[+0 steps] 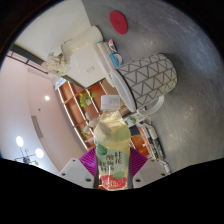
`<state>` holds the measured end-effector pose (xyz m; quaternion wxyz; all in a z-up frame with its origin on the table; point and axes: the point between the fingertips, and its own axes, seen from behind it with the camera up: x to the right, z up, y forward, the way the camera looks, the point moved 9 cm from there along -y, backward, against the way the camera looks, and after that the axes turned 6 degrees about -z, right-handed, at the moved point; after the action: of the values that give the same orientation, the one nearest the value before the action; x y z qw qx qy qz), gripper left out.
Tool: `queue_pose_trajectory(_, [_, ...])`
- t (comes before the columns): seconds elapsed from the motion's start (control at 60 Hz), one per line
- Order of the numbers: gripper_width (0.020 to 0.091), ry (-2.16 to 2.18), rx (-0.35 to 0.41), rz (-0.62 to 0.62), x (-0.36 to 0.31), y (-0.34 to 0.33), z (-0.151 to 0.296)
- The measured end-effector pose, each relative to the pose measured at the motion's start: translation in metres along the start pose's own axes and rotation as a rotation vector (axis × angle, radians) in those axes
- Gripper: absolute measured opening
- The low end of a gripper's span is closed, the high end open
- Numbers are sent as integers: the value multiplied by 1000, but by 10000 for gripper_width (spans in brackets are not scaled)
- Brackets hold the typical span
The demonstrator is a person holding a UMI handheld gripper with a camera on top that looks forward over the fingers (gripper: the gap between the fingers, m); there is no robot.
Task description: Pour water
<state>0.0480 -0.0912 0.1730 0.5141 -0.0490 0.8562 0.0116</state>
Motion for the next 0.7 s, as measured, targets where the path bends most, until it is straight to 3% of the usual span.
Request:
queue_pose_trajectory(0.233, [385, -500, -11, -54, -13, -9, -21])
queue_pose_trajectory(0.367, [387, -956, 45, -37, -50, -18, -27])
queue_pose_trajectory(0.483, [401, -1362, 145, -54, -84, -24, -18])
queue_pose_trajectory(0.7, [399, -1918, 466, -265, -134, -37, 43])
